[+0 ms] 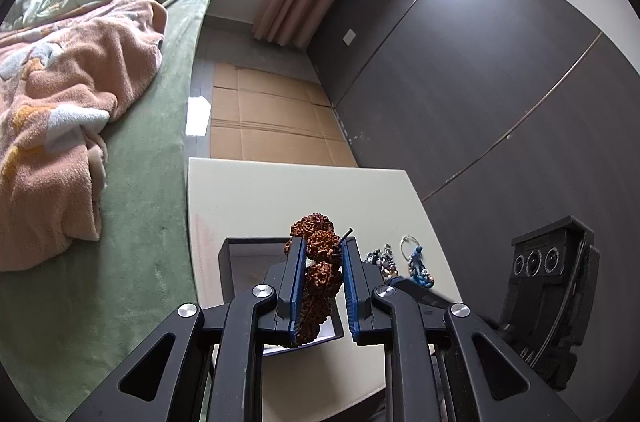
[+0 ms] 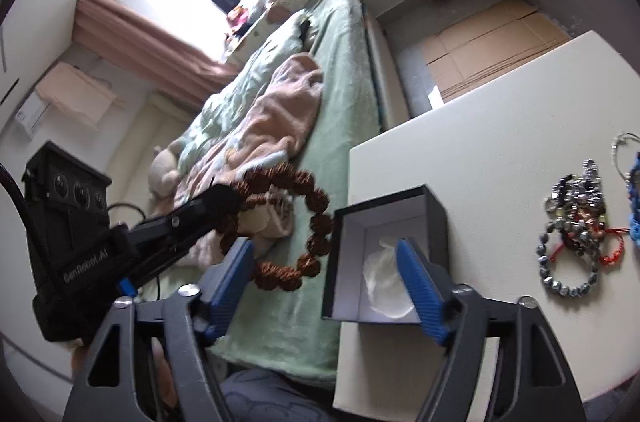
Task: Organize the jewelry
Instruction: 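Carry the brown bead bracelet into the black box and open the left gripper, then grasp the blue knotted cord keychain with the right gripper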
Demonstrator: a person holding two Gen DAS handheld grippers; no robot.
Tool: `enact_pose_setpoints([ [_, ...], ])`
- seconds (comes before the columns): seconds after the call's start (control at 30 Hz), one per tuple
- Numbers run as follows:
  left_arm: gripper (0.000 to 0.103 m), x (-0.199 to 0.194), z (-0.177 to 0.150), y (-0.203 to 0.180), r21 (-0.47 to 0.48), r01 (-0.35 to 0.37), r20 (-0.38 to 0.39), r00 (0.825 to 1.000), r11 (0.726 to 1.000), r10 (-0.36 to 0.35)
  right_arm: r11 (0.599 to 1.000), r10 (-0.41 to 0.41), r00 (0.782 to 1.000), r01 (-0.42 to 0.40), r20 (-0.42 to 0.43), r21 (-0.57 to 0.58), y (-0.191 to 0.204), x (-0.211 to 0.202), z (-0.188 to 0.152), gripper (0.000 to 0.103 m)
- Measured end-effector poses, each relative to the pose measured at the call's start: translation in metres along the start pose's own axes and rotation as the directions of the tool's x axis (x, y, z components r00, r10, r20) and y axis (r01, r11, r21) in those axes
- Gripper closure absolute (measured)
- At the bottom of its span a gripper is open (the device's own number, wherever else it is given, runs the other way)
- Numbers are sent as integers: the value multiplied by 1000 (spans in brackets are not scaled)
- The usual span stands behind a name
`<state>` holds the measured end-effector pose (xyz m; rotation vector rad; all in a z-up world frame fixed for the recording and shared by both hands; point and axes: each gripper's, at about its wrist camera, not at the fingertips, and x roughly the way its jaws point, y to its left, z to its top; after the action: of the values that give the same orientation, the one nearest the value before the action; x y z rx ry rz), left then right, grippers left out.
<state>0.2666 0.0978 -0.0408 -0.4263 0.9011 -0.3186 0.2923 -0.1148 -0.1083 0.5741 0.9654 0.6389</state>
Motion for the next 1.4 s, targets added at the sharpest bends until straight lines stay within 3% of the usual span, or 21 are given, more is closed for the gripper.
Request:
enact_pose_setpoints([
  [0.33, 84, 31, -13, -11, 2, 18, -72, 997, 1000, -18, 991, -39, 999, 34, 37, 130, -38, -36, 6, 28],
  [0.4, 84, 42, -15, -8, 3, -47, -95, 994, 999, 47, 990, -47, 998, 40, 47, 133, -40, -40, 8, 28],
  [0.43, 84, 50, -16, -5, 13, -120, -110, 987, 993, 121, 989, -51, 997, 44, 51, 139, -42, -43, 9, 28],
  [0.5, 78, 59, -17, 3, 14, -186, -138, 973, 982, 187, 987, -61, 997, 52, 56, 155, -48, -46, 10, 28],
  [0.53, 75, 62, -18, 8, 1, -185, -161, 970, 983, 183, 985, -64, 996, 55, 56, 161, -51, -49, 11, 28],
  [0.6, 56, 60, -18, 13, -19, -169, -168, 972, 985, 164, 984, -69, 996, 58, 63, 170, -56, -55, 12, 28],
  [0.7, 45, 50, -16, 10, -8, -175, -127, 977, 984, 173, 984, -60, 994, 44, 90, 170, -61, -69, 14, 28],
  [1.1, 45, 67, -13, -35, 81, -117, -147, 981, 990, 128, 974, -148, 981, 122, 126, 189, -95, -106, 15, 28],
  [1.4, 45, 111, -26, -78, 213, -104, -219, 964, 971, 151, 947, -234, 968, 207, 87, 245, -133, -120, 10, 28],
])
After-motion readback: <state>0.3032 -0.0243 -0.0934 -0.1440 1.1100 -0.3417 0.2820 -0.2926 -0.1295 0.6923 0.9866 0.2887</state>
